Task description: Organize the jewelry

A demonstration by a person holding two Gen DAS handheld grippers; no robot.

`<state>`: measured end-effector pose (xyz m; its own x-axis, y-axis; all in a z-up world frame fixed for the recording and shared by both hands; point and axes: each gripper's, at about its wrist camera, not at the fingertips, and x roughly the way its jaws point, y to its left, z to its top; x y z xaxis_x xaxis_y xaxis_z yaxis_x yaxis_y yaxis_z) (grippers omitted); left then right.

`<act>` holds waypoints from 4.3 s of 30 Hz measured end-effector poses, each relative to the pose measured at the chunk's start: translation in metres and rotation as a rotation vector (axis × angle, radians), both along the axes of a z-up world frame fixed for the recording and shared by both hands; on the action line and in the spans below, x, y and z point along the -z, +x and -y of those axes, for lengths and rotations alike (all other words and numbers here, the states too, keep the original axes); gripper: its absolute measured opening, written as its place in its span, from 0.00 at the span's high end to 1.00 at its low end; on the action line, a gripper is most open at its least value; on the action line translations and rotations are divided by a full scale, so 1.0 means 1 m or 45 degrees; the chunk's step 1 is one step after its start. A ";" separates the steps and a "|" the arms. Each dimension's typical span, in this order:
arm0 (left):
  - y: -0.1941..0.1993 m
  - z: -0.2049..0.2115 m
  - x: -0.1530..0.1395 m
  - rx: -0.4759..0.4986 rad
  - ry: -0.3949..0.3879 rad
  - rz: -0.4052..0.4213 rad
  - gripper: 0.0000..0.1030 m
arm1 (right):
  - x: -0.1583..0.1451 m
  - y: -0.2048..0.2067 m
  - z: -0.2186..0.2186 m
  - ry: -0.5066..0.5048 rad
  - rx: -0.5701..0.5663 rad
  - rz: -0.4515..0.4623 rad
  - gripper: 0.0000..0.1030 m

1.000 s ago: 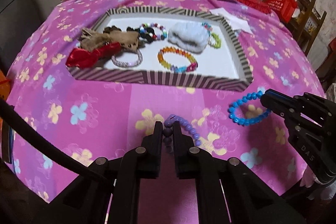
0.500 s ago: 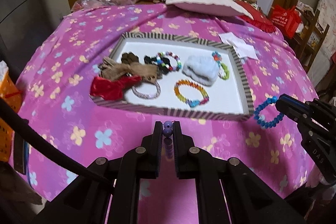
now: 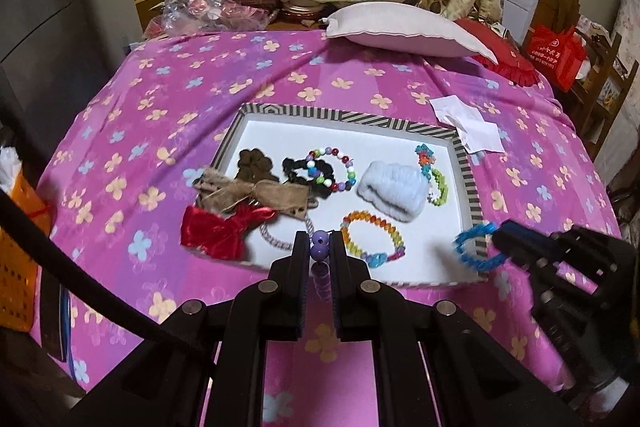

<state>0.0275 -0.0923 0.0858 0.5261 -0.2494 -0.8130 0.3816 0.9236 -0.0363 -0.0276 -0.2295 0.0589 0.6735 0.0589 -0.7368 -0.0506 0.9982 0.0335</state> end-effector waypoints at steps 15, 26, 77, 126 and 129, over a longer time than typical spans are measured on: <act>0.044 0.025 0.058 -0.043 0.011 -0.163 0.71 | 0.061 0.050 0.033 0.026 0.079 -0.199 0.92; 0.057 0.000 0.088 -0.100 0.057 -0.212 0.71 | 0.082 0.066 0.031 -0.126 0.101 -0.237 0.92; -0.010 -0.011 0.041 -0.163 0.063 0.088 0.54 | 0.024 -0.003 -0.002 0.197 0.231 0.022 0.42; -0.049 -0.030 0.008 -0.187 0.064 0.195 0.54 | 0.003 -0.026 -0.026 0.153 0.226 0.041 0.34; -0.048 -0.030 0.008 -0.189 0.068 0.195 0.54 | 0.004 -0.026 -0.025 0.152 0.226 0.036 0.34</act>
